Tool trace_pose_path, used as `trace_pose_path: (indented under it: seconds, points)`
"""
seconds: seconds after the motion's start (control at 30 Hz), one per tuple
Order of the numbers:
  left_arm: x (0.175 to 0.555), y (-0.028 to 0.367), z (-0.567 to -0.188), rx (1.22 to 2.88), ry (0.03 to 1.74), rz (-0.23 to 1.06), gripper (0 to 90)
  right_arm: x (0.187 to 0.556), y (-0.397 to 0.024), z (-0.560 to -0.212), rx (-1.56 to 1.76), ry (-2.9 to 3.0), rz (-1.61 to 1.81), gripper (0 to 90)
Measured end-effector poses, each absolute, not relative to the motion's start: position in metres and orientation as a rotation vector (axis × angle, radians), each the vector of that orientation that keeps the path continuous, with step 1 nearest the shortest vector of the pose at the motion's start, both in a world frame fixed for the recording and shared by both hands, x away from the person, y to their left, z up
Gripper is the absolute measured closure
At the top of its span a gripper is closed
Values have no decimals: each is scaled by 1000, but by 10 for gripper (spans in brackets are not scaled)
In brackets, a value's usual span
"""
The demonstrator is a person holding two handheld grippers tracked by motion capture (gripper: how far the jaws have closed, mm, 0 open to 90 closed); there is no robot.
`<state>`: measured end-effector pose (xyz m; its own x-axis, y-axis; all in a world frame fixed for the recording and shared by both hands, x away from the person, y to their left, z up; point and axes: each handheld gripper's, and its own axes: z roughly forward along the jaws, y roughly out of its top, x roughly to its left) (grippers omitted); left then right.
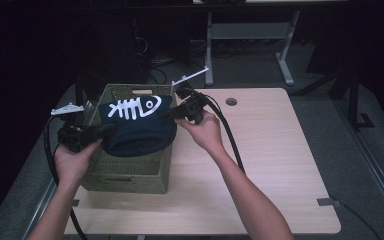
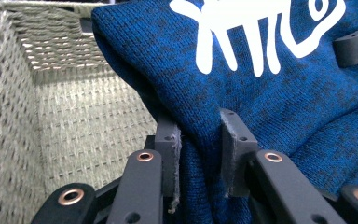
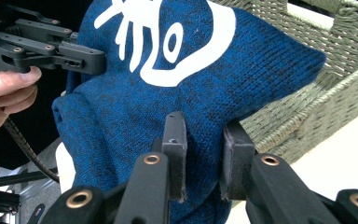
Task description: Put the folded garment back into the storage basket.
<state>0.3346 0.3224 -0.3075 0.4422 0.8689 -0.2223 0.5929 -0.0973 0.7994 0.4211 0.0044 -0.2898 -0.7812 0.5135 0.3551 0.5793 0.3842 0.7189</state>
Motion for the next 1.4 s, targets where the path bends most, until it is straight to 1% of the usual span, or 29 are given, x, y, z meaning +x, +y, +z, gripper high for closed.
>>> trace_pose_path:
  seconds: [0.53, 1.4]
  points:
    - [334, 341, -316, 1793, 1297, 393, 716, 424, 27, -302, -994, -2554, -1351, 750]
    - [338, 352, -334, 1827, 1365, 406, 715, 428, 50, -325, -1005, -2577, -1300, 743]
